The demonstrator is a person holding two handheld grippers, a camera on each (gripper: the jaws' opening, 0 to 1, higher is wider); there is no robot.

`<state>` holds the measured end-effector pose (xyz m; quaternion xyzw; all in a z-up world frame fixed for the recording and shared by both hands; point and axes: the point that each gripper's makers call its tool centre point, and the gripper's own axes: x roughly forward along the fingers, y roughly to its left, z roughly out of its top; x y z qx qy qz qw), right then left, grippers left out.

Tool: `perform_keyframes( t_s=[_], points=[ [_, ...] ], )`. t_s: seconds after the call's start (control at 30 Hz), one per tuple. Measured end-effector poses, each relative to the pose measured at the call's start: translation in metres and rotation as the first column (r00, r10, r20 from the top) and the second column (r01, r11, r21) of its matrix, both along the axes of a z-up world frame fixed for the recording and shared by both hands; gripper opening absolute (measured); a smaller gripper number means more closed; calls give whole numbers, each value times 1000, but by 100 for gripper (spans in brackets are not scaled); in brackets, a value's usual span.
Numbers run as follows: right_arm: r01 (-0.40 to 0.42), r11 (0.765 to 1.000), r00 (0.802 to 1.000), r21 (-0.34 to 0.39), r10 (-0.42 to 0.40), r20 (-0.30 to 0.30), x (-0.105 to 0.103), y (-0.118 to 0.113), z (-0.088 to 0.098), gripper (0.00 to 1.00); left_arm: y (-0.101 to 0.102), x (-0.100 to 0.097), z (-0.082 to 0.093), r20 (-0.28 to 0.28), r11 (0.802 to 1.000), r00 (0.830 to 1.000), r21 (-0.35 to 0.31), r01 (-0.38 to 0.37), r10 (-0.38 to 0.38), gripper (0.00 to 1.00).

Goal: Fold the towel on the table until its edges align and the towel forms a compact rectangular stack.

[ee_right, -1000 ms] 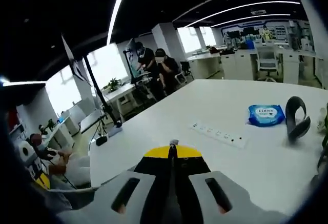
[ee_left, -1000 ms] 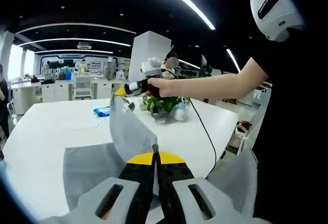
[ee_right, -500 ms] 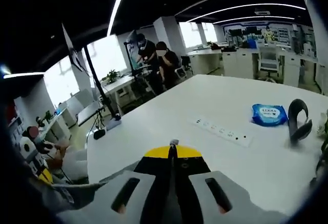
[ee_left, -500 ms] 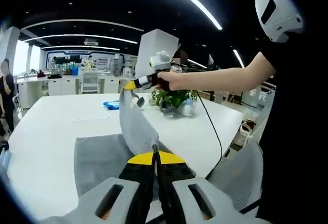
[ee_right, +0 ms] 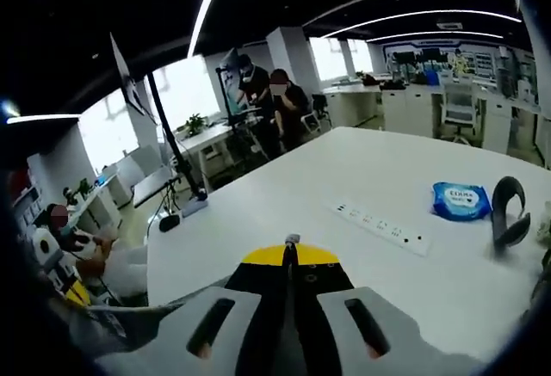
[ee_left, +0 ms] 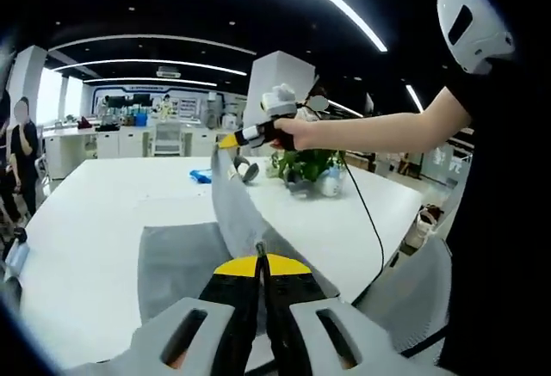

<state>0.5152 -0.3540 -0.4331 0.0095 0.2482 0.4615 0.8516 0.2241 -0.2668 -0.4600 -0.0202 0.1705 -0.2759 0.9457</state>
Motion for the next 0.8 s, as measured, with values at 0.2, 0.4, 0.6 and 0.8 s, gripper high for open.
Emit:
perform_keyframes(
  t_s=[0.2,0.4,0.6,0.8],
  points=[
    [-4,1000,1000,10,4,-6,-1,7,-2,0,5,-3,0,-3,1000,1000,-9,-27,27,1],
    [3,1000,1000,-1,-3,-13,5,16,-10,0,18,3,-15,-34,997,996,16,-78,79,1],
    [-1,1000,999,-5,1,-33,11,25,-19,0,29,3,-29,-61,995,993,18,-98,99,1],
    [-5,999,999,-42,3,-41,17,32,-36,0,38,9,-46,-92,995,992,56,-80,85,1]
  ],
)
